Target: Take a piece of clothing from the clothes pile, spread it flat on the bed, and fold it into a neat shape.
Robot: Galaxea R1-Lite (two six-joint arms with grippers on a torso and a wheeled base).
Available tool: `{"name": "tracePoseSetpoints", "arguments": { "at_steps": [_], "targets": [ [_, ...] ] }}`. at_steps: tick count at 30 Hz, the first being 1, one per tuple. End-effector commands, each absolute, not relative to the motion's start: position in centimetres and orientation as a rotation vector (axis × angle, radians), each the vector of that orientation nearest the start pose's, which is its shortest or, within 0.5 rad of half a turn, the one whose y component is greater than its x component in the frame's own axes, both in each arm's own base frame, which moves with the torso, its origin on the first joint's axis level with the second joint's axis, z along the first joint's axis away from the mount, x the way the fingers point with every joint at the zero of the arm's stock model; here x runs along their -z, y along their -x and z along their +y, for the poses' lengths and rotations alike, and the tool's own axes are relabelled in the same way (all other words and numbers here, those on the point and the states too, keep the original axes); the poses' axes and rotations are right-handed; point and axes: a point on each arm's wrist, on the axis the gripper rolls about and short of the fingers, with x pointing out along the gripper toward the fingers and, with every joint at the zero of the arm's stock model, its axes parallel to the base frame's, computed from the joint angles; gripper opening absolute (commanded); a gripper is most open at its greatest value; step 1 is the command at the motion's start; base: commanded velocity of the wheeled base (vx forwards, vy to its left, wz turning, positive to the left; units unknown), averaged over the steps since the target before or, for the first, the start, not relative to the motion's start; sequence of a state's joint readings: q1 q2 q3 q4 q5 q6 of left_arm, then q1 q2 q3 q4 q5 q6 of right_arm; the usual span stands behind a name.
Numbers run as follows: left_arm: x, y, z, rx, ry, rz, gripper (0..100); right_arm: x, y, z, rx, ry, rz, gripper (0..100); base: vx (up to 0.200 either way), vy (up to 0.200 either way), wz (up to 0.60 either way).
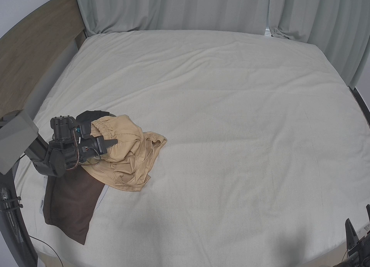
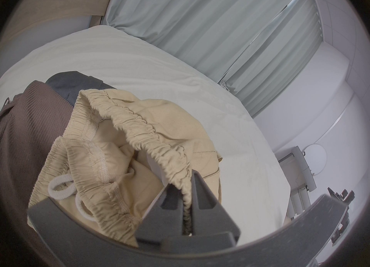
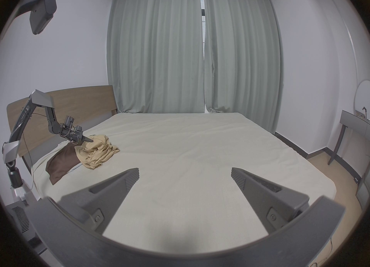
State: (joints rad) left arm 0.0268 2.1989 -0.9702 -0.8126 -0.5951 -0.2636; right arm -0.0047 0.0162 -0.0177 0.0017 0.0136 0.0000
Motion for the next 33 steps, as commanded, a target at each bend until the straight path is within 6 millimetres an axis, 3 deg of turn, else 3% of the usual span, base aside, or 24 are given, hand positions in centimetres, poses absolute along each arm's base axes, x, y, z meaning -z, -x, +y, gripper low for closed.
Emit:
{"name": "tracePoseSetpoints", "arguments": {
  "at_steps": [1,7,12,18,33],
  "targets": [
    [-7.4,-39.3,-0.2,0.507,0.390,0.456,0,-7.6,2.2,0.0,-0.009,0.000,0.006,100,0.000,0.000,0.00],
    [-10.1,-37.7,-1.0,0.526,0.430,0.428,0,-7.6,2.2,0.0,-0.009,0.000,0.006,100,0.000,0.000,0.00],
    [-11.1,-36.0,-1.7,0.542,0.430,0.429,0,-7.6,2.2,0.0,-0.011,0.000,0.006,100,0.000,0.000,0.00],
    [-10.9,-34.6,-2.2,0.568,0.425,0.413,0,-7.6,2.2,0.0,-0.009,0.000,0.006,100,0.000,0.000,0.00],
    [-11.6,-34.0,-2.6,0.590,0.440,0.292,0,-7.6,2.2,0.0,-0.009,0.000,0.006,100,0.000,0.000,0.00]
  ]
}}
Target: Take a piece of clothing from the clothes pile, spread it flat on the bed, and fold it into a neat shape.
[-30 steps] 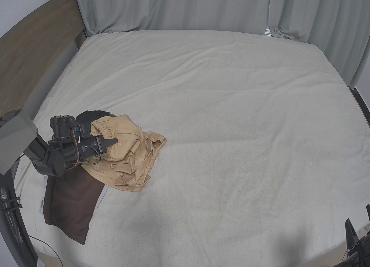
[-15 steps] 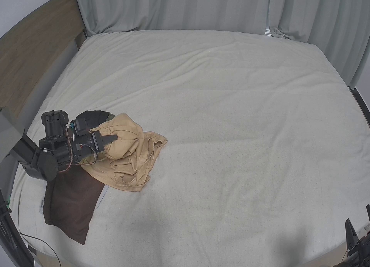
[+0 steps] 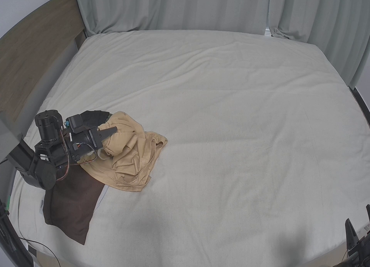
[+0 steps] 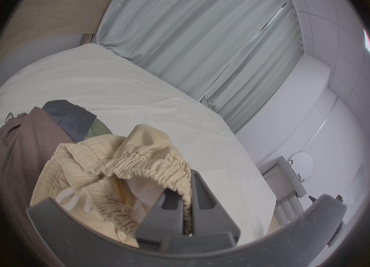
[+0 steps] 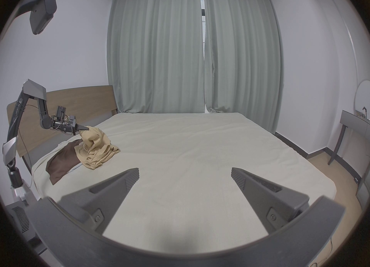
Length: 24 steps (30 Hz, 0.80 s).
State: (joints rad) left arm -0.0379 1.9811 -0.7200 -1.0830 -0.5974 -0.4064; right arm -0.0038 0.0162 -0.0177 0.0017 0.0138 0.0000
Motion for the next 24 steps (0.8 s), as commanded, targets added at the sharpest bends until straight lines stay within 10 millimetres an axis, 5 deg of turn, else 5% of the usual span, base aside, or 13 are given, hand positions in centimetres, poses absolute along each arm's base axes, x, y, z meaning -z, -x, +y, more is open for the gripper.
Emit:
{"name": "tracePoseSetpoints", "arguments": {
  "at_steps": [1,11,18,24],
  "targets": [
    [-11.6,-33.9,-2.6,0.591,0.439,0.292,0,-7.6,2.2,0.0,-0.011,0.000,0.006,100,0.000,0.000,0.00],
    [-11.9,-33.1,-2.9,0.611,0.438,0.300,0,-7.6,2.2,0.0,-0.009,0.001,0.006,100,0.000,0.000,0.00],
    [-12.6,-31.7,-5.0,0.666,0.455,0.308,0,-7.6,2.2,0.0,-0.009,0.001,0.006,100,0.000,0.000,0.00],
    [-15.0,-29.6,-6.8,0.737,0.603,0.280,0,-7.6,2.2,0.0,-0.009,0.000,0.006,100,0.000,0.000,0.00]
  ]
}}
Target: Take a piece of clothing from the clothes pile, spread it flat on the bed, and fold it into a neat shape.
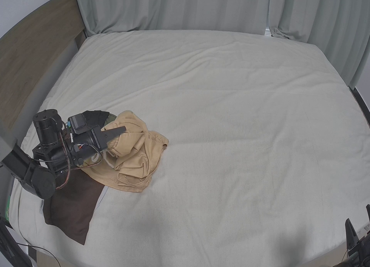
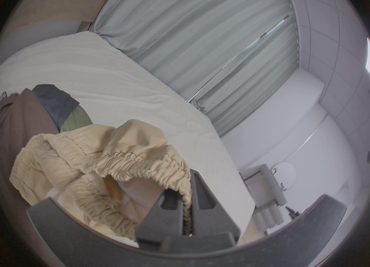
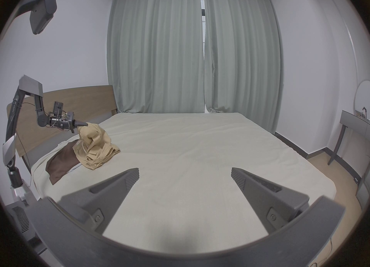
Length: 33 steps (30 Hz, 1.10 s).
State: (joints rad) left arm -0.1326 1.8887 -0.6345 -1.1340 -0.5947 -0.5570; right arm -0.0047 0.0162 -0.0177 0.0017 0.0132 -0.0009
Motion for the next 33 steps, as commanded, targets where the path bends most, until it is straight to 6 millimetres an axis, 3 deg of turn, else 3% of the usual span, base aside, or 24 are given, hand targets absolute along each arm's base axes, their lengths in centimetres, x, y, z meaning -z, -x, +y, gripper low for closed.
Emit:
{"name": "tracePoseSetpoints", "arguments": {
  "at_steps": [1,14,33],
  "targets": [
    [-15.2,-29.3,-7.1,0.747,0.621,0.277,0,-7.6,2.2,0.0,-0.009,0.000,0.006,100,0.000,0.000,0.00],
    [-16.5,-27.2,-10.8,0.770,0.730,0.283,0,-7.6,2.2,0.0,-0.009,0.000,0.006,100,0.000,0.000,0.00],
    [-17.5,-26.2,-13.6,0.805,0.798,0.284,0,-7.6,2.2,0.0,-0.011,0.000,0.006,100,0.000,0.000,0.00]
  ]
}}
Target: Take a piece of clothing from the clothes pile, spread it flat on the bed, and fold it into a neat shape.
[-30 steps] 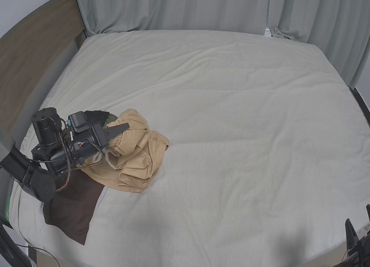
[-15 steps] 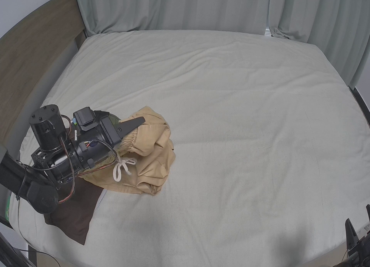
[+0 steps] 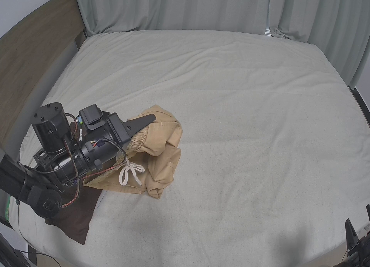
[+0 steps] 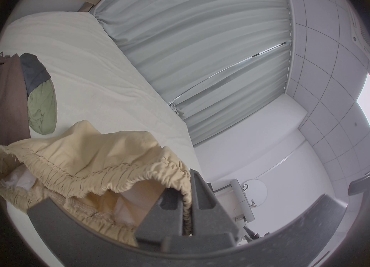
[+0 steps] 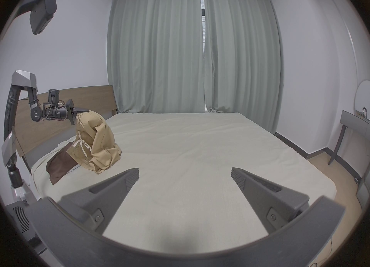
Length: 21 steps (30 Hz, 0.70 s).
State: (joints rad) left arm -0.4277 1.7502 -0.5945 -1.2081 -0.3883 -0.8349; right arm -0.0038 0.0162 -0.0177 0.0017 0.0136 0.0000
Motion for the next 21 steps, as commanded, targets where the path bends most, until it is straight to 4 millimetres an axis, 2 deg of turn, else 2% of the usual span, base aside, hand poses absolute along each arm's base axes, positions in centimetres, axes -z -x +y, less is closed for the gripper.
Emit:
{"name": "tracePoseSetpoints", "arguments": {
  "at_steps": [1,7,21],
  "targets": [
    [-17.6,-26.2,-14.0,0.806,0.809,0.284,0,-7.6,2.2,0.0,-0.011,0.001,0.006,100,0.000,0.000,0.00],
    [-18.4,-25.8,-15.7,0.815,0.850,0.266,0,-7.6,2.2,0.0,-0.012,0.001,0.006,100,0.000,0.000,0.00],
    [-20.2,-25.0,-18.0,0.895,0.938,0.291,0,-7.6,2.3,0.0,-0.011,0.001,0.005,100,0.000,0.000,0.00]
  ]
}}
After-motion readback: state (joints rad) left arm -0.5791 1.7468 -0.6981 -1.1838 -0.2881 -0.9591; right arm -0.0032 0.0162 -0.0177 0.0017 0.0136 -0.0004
